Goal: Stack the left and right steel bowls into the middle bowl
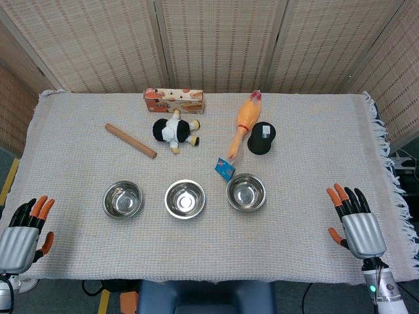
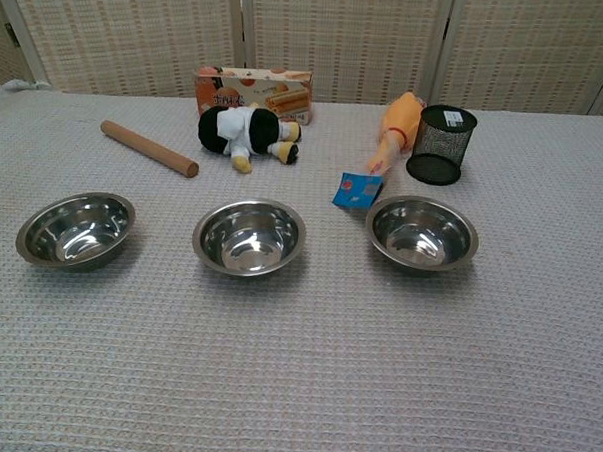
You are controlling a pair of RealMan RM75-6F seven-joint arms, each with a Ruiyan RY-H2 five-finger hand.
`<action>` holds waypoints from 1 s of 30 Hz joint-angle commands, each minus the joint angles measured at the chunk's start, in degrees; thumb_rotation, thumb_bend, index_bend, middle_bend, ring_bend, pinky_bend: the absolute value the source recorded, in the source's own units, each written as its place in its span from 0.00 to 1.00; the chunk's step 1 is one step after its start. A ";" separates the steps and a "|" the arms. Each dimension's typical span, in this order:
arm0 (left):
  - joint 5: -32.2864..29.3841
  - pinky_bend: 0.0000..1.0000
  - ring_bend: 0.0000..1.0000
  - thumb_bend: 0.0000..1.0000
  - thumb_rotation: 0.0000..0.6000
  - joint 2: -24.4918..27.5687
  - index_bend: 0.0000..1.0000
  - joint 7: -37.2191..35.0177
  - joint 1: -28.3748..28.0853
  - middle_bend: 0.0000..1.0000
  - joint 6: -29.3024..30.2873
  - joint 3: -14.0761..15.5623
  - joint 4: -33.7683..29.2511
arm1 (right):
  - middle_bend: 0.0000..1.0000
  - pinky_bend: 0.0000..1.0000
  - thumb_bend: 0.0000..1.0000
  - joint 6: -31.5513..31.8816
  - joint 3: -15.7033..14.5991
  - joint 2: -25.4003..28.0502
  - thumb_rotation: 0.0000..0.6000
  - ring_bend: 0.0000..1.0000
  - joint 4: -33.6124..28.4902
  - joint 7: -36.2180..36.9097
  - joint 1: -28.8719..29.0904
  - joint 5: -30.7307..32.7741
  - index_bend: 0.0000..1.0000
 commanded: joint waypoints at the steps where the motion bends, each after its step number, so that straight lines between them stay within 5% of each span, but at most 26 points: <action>1: 0.41 0.11 0.00 0.48 1.00 -0.23 0.00 0.25 -0.08 0.00 -0.03 0.17 0.00 | 0.00 0.00 0.15 0.00 -0.04 0.05 1.00 0.00 -0.03 0.09 -0.01 -0.06 0.00; 12: 6.11 0.13 0.00 0.47 1.00 -8.25 0.00 0.66 -4.90 0.00 -4.45 1.06 5.13 | 0.00 0.00 0.15 1.17 0.38 0.54 1.00 0.00 -0.21 0.51 -0.59 0.18 0.00; 21: 9.44 0.12 0.00 0.45 1.00 -24.32 0.10 -2.34 -10.41 0.00 -4.70 -0.84 22.66 | 0.00 0.00 0.15 -0.56 1.04 0.16 1.00 0.00 0.61 0.47 -0.04 2.23 0.00; 30: 8.19 0.12 0.00 0.45 1.00 -31.39 0.17 -4.28 -12.95 0.00 -6.92 -0.69 33.42 | 0.00 0.00 0.15 -0.97 1.66 -0.13 1.00 0.00 1.11 0.20 0.16 3.55 0.00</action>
